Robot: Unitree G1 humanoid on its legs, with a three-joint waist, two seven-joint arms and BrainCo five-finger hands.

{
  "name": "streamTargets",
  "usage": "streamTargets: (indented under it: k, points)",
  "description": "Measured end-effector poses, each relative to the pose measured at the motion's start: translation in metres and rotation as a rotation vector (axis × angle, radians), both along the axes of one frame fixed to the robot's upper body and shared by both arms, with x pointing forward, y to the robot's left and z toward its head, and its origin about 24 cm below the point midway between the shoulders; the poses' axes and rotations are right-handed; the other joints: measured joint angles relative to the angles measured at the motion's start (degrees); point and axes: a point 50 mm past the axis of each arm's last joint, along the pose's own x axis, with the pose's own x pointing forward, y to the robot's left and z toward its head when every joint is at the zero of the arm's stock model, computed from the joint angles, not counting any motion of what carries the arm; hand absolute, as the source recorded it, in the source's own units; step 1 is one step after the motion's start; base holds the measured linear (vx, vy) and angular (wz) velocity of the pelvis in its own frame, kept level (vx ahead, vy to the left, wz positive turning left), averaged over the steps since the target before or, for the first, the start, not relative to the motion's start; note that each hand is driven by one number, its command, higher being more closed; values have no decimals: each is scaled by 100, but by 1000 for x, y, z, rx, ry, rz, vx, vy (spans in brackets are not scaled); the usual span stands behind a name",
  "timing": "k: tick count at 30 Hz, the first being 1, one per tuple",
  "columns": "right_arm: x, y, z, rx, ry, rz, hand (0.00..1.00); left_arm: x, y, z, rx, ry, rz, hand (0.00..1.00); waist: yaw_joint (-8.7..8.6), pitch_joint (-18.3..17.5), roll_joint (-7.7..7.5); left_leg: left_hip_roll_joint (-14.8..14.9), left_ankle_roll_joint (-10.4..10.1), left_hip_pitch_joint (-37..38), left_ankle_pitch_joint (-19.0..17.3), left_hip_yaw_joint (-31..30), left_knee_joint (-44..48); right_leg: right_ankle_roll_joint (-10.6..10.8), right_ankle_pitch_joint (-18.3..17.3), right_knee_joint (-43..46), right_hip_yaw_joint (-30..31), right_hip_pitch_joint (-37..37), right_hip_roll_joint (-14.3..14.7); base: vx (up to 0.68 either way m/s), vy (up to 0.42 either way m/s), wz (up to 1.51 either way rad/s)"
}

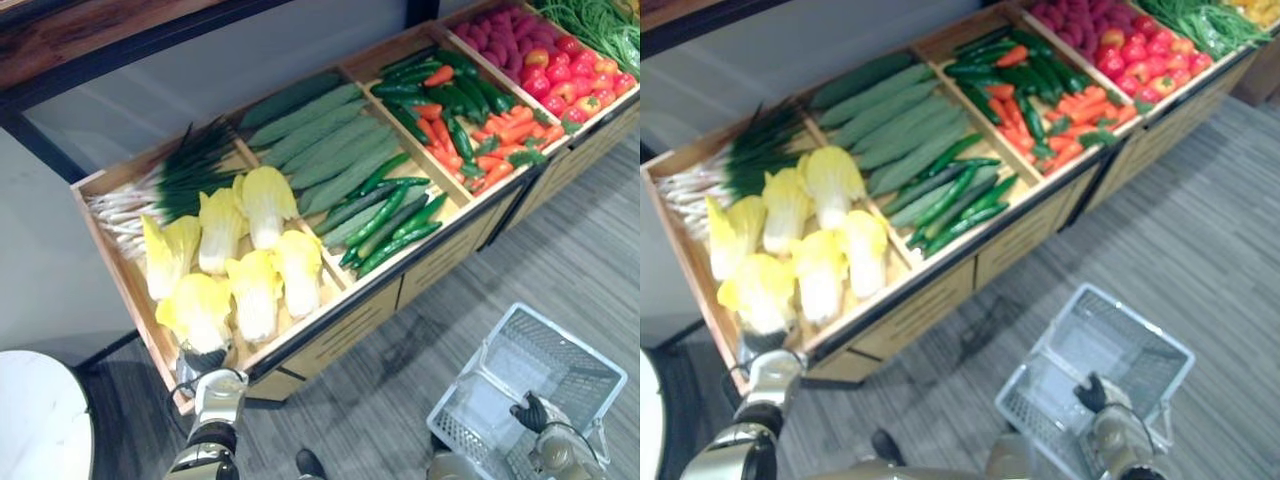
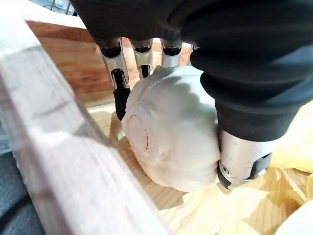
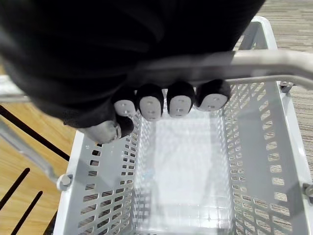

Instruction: Pick vegetable in the basket

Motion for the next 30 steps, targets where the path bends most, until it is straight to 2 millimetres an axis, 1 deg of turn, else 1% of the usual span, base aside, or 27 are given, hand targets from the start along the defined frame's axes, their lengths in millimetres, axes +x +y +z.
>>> streamTargets:
  k: [3, 5, 8, 9, 11, 12, 13, 14, 20, 22, 26, 30]
  points:
    - [-7, -1, -3, 3, 20, -9, 100, 6, -4, 4, -11, -22, -34, 100, -3, 7, -26, -23, 2, 40, 1, -158, -1, 3, -2, -27, -161, 165, -41, 14, -6, 28]
    - [-11, -2, -4, 5, 28, -21, 100, 10, -11, 8, -24, -55, -68, 100, 2, 24, -70, -47, 12, 26, 9, -293, 0, 7, -5, -27, -286, 252, -74, 11, -1, 33]
    - [-15, 0, -6, 25, 21, -63, 100, 17, -26, 21, -40, -136, -173, 100, 8, 24, -176, -118, 44, -44, 32, -499, 0, 30, -24, -27, -476, 343, -151, 8, 8, 33]
    - [-17, 0, -7, 32, 19, -73, 100, 19, -31, 25, -45, -163, -199, 100, 3, 28, -232, -141, 61, -83, 44, -568, 0, 31, -24, -26, -525, 345, -175, 1, 11, 24]
    - [-20, 2, -8, 48, 8, -107, 100, 18, -40, 30, -57, -203, -240, 100, 13, -3, -326, -181, 69, -111, 50, -639, 0, 31, -24, -18, -597, 360, -218, 14, 11, 19]
    - [-22, 1, -9, 50, 9, -115, 100, 17, -44, 32, -59, -218, -253, 100, 4, -15, -346, -196, 71, -111, 52, -697, 0, 32, -25, -17, -638, 380, -234, 14, 6, 15]
    - [-24, 0, -9, 52, 10, -124, 100, 18, -47, 34, -59, -228, -265, 100, 0, -15, -346, -205, 72, -111, 52, -744, 0, 35, -27, -16, -675, 405, -243, 13, 0, 20]
    - [-28, -2, -10, 56, 12, -150, 100, 19, -53, 39, -65, -263, -290, 100, 9, -23, -336, -224, 84, -109, 61, -791, 0, 49, -41, -7, -715, 446, -262, 8, 1, 18]
    - [-33, -6, -10, 55, 13, -186, 100, 22, -64, 55, -44, -346, -334, 100, 5, -102, -237, -213, 117, -116, 85, -933, -8, 48, -121, 107, -819, 466, -268, -19, -4, 11]
    - [-35, -7, -10, 51, 19, -199, 100, 24, -67, 63, -48, -389, -336, 100, 19, -129, -202, -214, 120, -117, 88, -959, -29, 17, -156, 132, -838, 468, -274, -34, 0, 4]
    - [-38, -6, -13, 55, 32, -211, 100, 21, -68, 73, -38, -443, -336, 100, -5, -246, -199, -214, 126, -178, 92, -1024, -33, 8, -194, 136, -903, 455, -276, -13, -5, 7]
    - [-45, -9, -13, 56, 37, -244, 100, 20, -70, 93, -19, -557, -300, 100, 4, -314, -212, -209, 127, -169, 92, -1073, -29, 33, -178, 135, -975, 521, -274, 23, -10, 8]
